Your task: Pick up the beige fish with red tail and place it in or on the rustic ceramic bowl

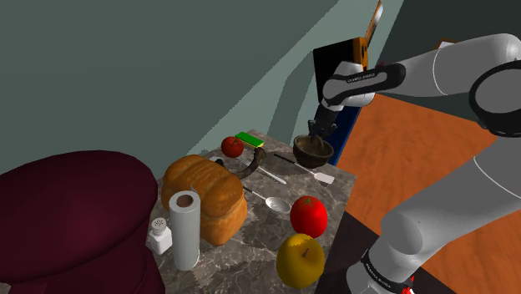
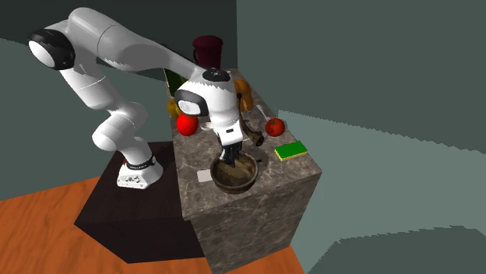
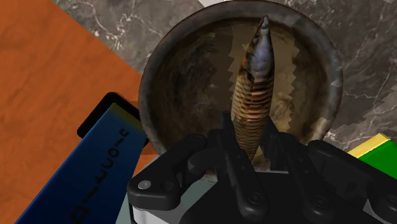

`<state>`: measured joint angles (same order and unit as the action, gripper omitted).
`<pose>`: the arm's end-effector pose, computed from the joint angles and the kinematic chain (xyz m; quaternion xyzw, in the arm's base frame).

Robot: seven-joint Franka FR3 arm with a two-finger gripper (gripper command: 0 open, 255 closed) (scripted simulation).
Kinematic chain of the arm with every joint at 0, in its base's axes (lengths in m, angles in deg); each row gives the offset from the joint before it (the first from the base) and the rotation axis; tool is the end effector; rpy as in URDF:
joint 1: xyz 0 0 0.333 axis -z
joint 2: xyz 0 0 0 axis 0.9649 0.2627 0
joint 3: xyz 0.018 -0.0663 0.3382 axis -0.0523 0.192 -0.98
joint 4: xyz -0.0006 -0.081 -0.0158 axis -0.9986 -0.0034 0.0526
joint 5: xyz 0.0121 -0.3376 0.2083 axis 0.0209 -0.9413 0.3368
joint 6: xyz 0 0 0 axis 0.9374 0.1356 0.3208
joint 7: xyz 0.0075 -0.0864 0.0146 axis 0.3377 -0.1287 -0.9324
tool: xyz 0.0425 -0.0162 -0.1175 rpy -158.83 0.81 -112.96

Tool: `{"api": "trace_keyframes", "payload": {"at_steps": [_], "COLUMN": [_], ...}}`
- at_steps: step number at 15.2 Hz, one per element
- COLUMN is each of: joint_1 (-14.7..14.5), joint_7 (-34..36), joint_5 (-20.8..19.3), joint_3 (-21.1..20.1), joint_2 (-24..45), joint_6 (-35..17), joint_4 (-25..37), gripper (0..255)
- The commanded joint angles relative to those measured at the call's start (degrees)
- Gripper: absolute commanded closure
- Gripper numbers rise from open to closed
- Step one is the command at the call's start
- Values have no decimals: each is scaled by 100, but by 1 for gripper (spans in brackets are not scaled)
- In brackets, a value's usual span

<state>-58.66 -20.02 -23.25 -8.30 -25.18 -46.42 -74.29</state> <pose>0.4378 -0.1893 0.4494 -0.9585 0.2803 -0.0520 0.0075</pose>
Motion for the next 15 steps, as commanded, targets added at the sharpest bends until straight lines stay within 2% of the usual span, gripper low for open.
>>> {"api": "trace_keyframes", "payload": {"at_steps": [1,8,9,14,15], "joint_1": [-2,-2,-2,-2,2], "joint_7": [-4,-4,-4,-4,6], "joint_5": [6,7,7,7,-6], "joint_3": [2,2,2,2,-3], "joint_2": [46,48,48,47,-51], "joint_6": [-126,-126,-126,-126,74], "joint_4": [-76,-74,-74,-74,28], "gripper": [255,255,0,0,0]}}
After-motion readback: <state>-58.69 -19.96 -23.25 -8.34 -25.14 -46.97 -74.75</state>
